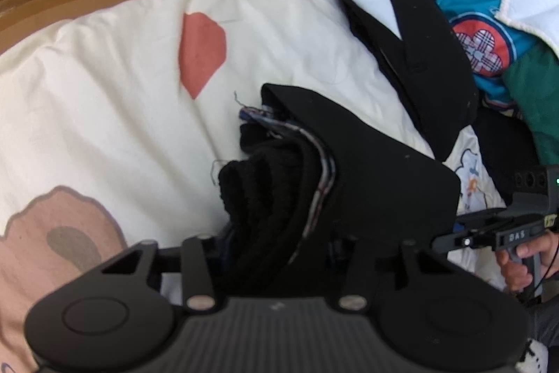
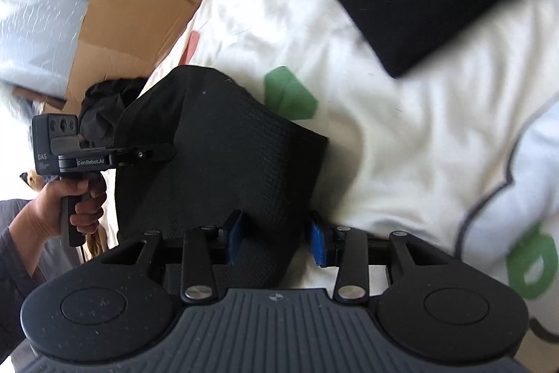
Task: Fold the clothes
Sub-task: 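Close both grippers on the folded black trousers and lift them off the duvet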
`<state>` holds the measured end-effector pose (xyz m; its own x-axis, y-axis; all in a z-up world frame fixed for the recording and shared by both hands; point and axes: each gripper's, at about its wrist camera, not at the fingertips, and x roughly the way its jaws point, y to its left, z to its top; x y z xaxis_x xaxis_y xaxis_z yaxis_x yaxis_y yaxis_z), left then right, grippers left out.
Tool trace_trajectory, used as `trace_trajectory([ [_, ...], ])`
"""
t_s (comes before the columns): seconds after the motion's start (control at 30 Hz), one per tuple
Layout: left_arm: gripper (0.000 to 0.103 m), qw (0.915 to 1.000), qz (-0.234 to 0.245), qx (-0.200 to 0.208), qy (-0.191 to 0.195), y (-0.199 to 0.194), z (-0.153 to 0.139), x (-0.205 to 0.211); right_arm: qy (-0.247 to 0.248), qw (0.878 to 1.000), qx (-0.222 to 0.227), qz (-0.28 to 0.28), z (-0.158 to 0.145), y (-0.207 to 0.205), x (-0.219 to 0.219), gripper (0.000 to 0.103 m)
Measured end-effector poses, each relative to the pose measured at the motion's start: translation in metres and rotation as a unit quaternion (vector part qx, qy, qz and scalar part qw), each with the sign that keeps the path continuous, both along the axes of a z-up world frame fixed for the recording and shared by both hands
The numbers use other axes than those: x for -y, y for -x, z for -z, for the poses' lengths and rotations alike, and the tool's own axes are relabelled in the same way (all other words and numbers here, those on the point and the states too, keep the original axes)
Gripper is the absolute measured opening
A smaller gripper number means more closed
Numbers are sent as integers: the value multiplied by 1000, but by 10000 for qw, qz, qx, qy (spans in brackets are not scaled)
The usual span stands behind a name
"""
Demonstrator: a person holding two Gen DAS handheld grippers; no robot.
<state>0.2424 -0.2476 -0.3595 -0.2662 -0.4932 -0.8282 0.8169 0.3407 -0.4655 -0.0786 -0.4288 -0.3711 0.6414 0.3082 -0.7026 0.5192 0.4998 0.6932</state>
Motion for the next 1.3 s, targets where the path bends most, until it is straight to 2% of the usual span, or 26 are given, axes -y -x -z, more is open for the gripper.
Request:
trace_trajectory([
  [0.13,37,10000,40,37,12,2,-4,2,245,9996,24,-143,-3,-8,-7,39],
  [0.17,35,10000,57,61,25,3,-6,1,289,9994,13,-183,-4,-9,-8,28],
  [0.2,34,9999,44,65,69,3,-7,0,283,9993,8,-225,-5,-10,-7,20],
  [0.3,32,9994,-68,85,319,6,-14,-12,273,9993,38,-257,-10,-10,-8,14],
  [0.47,31,9974,-235,288,611,15,-41,-36,518,9969,256,-537,-33,-14,-13,12],
  [0.57,31,9965,-291,311,724,16,-61,-49,656,9937,481,-765,-56,-20,-16,12],
  [0.67,31,9935,-716,95,880,8,-78,-72,746,9908,630,-940,-77,-25,-18,11],
  [0.8,31,9901,-969,139,1001,11,-105,-88,967,9833,874,-1270,-117,-38,-23,11],
  [0.87,30,9877,-1058,227,1130,15,-132,-100,1062,9802,972,-1360,-135,-41,-24,11],
  [1.1,30,9731,-1550,267,1683,25,-186,-132,1502,9678,1307,-1542,-207,-43,-21,11],
  [1.23,30,9652,-1603,524,1996,37,-233,-138,1957,9543,1518,-1671,-257,-44,-20,10],
  [1.3,30,9591,-1581,776,2218,44,-265,-138,2116,9500,1605,-1642,-279,-44,-18,10],
])
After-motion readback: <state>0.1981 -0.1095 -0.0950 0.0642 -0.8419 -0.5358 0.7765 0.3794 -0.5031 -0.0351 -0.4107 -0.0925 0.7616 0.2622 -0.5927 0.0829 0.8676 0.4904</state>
